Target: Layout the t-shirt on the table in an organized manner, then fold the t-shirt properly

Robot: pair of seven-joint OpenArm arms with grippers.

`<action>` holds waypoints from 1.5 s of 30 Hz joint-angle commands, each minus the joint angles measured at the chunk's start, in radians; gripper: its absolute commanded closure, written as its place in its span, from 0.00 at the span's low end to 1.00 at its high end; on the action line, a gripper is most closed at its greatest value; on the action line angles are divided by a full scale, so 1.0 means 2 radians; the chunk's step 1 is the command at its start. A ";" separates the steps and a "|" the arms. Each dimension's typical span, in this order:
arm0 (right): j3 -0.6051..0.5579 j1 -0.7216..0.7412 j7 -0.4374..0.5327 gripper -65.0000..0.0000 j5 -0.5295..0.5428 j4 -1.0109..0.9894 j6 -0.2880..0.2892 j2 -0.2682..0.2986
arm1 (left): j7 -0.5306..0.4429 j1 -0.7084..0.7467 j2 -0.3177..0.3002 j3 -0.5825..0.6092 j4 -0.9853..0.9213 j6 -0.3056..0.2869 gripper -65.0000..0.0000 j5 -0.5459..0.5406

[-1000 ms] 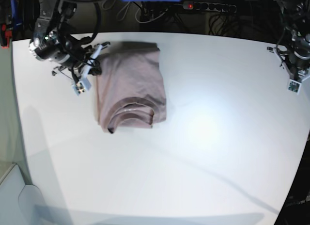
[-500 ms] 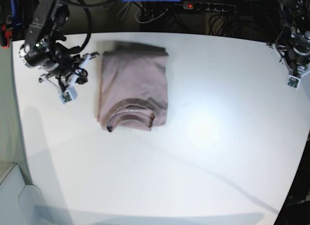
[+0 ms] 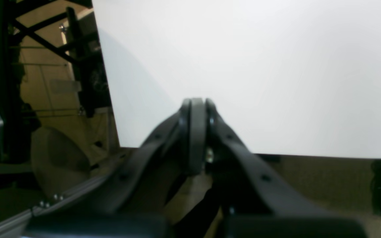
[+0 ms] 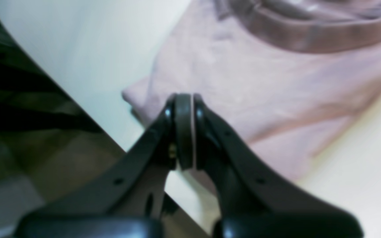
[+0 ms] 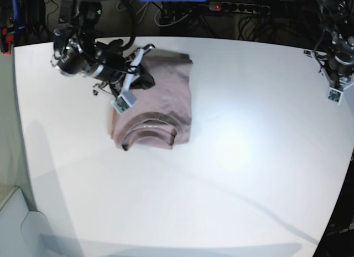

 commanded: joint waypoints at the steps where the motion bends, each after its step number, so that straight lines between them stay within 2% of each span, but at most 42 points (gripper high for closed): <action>1: 0.002 0.001 0.012 1.00 0.005 -0.009 0.000 0.002 | -0.005 -0.001 -0.006 -0.002 0.006 0.003 1.00 0.001; 3: 0.002 -0.001 0.037 1.00 0.005 -0.044 0.000 0.008 | -0.005 0.000 -0.006 -0.003 0.006 0.003 1.00 0.001; 9: 0.003 -0.010 0.104 1.00 0.008 -0.136 0.000 0.054 | -0.005 0.000 -0.006 -0.002 0.006 0.003 1.00 0.001; 15: 0.003 -0.013 0.133 1.00 0.009 -0.177 0.000 0.075 | -0.005 -0.002 -0.006 -0.002 0.007 0.003 1.00 0.001; 19: 0.003 -0.027 0.128 1.00 0.038 -0.114 0.000 0.080 | -0.004 -0.002 -0.006 -0.002 0.008 0.003 1.00 0.001; 21: 0.001 -0.043 0.127 1.00 0.062 -0.052 0.000 0.098 | -0.005 -0.002 -0.003 -0.002 0.009 0.003 1.00 0.001; 25: 0.003 -0.064 0.095 1.00 0.101 0.043 0.000 0.110 | -0.005 -0.001 0.004 -0.004 0.010 0.003 1.00 0.001; 28: 0.004 -0.071 0.080 1.00 0.130 0.054 0.000 0.127 | -0.002 0.001 0.007 -0.002 0.016 0.003 1.00 0.001; 34: 0.014 -0.133 0.131 1.00 0.128 0.054 0.000 0.168 | -0.006 0.031 0.034 0.009 0.023 0.003 1.00 0.001; 39: 0.055 -0.187 0.147 1.00 0.121 0.054 0.000 0.172 | -0.006 0.074 0.043 0.064 0.028 0.003 1.00 0.000; 45: 0.066 -0.229 0.153 1.00 -0.002 0.047 0.000 0.163 | -0.006 0.122 0.092 0.130 0.027 0.003 1.00 0.000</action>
